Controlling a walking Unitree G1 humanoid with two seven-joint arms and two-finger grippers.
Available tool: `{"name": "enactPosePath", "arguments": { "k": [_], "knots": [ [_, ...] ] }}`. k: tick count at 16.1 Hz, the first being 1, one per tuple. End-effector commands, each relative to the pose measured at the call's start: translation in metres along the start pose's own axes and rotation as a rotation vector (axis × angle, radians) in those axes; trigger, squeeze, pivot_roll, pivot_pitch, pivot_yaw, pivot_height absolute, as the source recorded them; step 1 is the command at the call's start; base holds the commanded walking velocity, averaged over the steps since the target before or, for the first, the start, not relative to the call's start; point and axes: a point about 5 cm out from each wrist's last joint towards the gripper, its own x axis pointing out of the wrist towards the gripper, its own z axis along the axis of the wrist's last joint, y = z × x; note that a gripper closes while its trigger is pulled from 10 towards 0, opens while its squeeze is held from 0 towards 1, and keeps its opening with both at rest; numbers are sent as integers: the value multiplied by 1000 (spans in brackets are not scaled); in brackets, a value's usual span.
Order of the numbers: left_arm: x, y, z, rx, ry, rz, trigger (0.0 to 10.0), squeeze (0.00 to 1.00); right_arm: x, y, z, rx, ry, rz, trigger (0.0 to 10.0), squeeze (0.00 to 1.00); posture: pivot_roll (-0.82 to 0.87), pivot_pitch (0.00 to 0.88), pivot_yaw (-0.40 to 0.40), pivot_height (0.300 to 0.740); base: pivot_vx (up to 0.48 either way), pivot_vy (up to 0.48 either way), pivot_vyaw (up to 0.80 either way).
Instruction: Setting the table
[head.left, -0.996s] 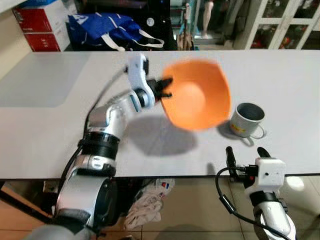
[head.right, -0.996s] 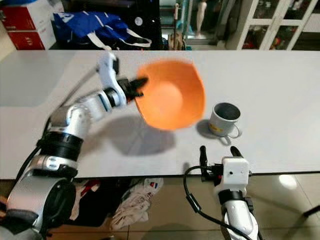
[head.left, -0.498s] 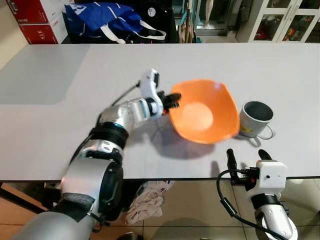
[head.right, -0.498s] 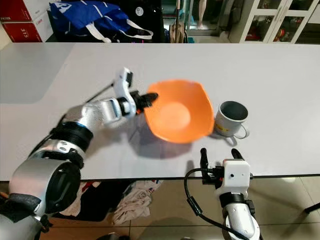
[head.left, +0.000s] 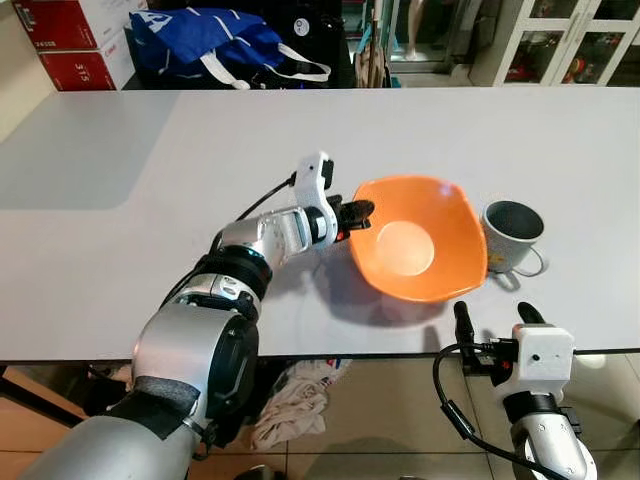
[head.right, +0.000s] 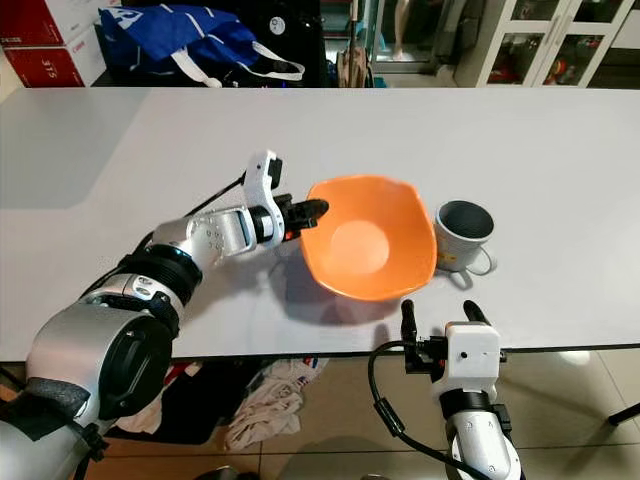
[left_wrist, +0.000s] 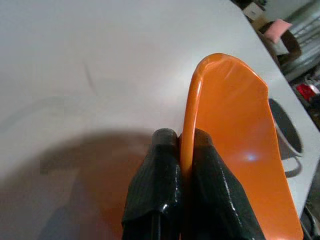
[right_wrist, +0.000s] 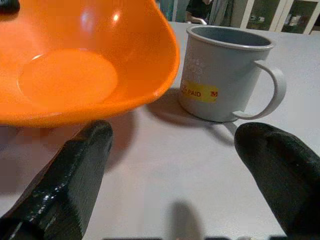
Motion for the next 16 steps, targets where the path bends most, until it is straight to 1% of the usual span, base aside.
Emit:
{"name": "enactPosePath", "arguments": {
  "k": [1, 3, 4, 5, 6, 8, 9, 10, 11, 12, 16],
  "knots": [
    [2, -7, 11, 16, -38, -7, 0, 0, -2, 0, 2, -4, 0, 1, 10000, 0, -216, 28, 47, 740, 0, 0, 0],
    [3, -7, 9, 35, -42, 2, 0, 0, -2, 0, 2, -5, 1, 0, 10000, 0, -218, 29, 48, 740, 0, 0, 0],
    [3, -5, 9, 51, -41, 29, 0, 0, -2, 0, 2, -5, 2, 0, 10000, 0, -218, 29, 48, 740, 0, 0, 0],
    [3, -4, 8, 65, -41, 40, 3686, 0, -3, 0, 2, -4, 2, -1, 10000, 0, -221, 31, 50, 740, 0, 0, 0],
    [3, -2, 5, 78, -32, 52, 10000, 0, -3, 0, 2, -4, 2, -1, 10000, 0, -221, 31, 50, 740, 0, 0, 0],
    [3, 2, 2, 110, -23, 86, 10000, 0, -3, 0, 2, -5, 3, 0, 10000, 0, -224, 34, 50, 740, 0, 0, 0],
    [3, 4, 1, 117, -21, 94, 10000, 39, -4, 0, 2, -6, 4, 0, 10000, 0, -225, 33, 49, 740, 0, 0, 0],
    [2, 5, 0, 126, -19, 102, 10000, 341, -4, 0, 2, -7, 4, -1, 10000, 0, -226, 35, 49, 740, 0, 0, 0],
    [2, 6, -1, 127, -19, 109, 10000, 949, -5, 0, 2, -8, 5, -1, 10000, 0, -227, 34, 48, 740, 0, 0, 0],
    [2, 7, -2, 129, -19, 114, 10000, 1000, -5, 0, 2, -8, 5, -1, 10000, 0, -227, 34, 48, 740, 0, 0, 0],
    [2, 10, -7, 134, -15, 131, 10000, 1000, -5, 0, 2, -11, 10, 1, 10000, 0, -229, 36, 46, 740, 0, 0, 0]
  ]
}}
